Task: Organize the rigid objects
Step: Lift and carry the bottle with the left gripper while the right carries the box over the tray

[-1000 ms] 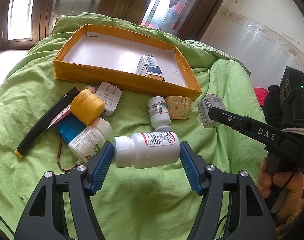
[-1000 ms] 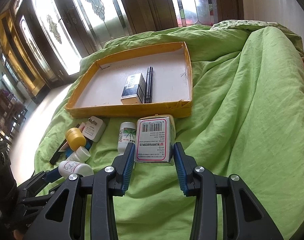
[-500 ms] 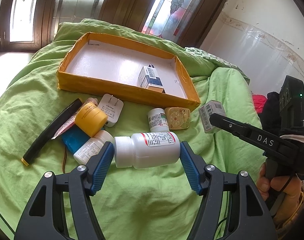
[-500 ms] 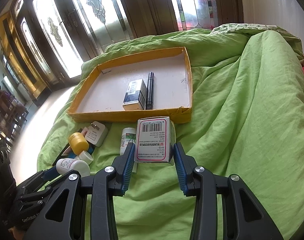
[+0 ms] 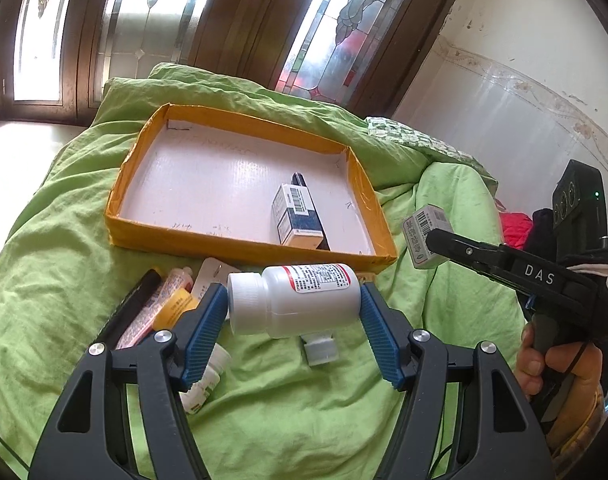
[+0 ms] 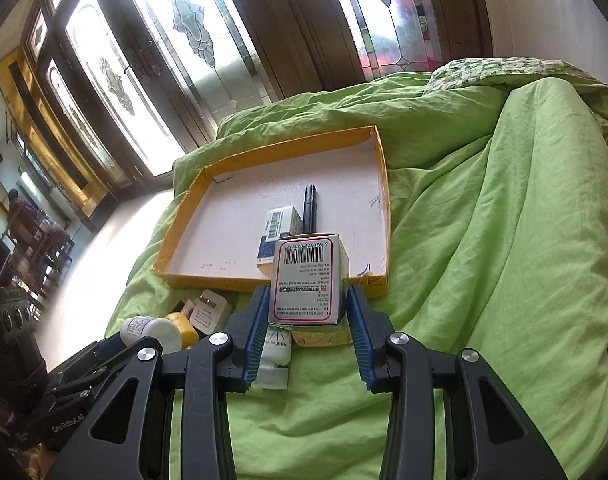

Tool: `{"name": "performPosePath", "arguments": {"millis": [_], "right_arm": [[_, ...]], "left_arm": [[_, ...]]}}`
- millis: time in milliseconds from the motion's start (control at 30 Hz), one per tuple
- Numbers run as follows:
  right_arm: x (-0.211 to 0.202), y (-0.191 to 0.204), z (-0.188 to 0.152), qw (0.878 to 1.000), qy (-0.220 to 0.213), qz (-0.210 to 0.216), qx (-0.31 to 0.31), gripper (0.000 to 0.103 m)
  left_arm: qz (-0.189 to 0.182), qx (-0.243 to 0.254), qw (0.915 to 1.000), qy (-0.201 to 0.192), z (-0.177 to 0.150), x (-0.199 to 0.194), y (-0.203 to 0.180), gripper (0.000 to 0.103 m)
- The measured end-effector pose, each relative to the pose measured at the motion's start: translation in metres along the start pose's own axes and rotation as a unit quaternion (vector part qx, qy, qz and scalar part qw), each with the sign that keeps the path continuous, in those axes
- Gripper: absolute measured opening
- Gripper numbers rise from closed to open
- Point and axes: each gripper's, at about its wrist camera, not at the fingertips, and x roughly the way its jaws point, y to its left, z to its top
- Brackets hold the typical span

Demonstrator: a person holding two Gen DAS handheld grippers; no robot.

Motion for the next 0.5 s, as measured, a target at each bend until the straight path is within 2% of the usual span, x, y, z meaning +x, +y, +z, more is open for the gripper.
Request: {"name": "performPosePath", "arguments": {"millis": [200,500], "right_arm": [[0.021,-0.001,0.026,1.000,0.010,0.027,0.009,0.035],[0.057,-0.016,0.033,0.998,0.038,0.031,0.041,0.035]], "left_arm": [[0.007,0.002,0.9999,0.011,0.024,0.027,0.002,0.067],[0.034,-0.006,0.9992,0.021,0.054,0.071,0.014,0.067]]}}
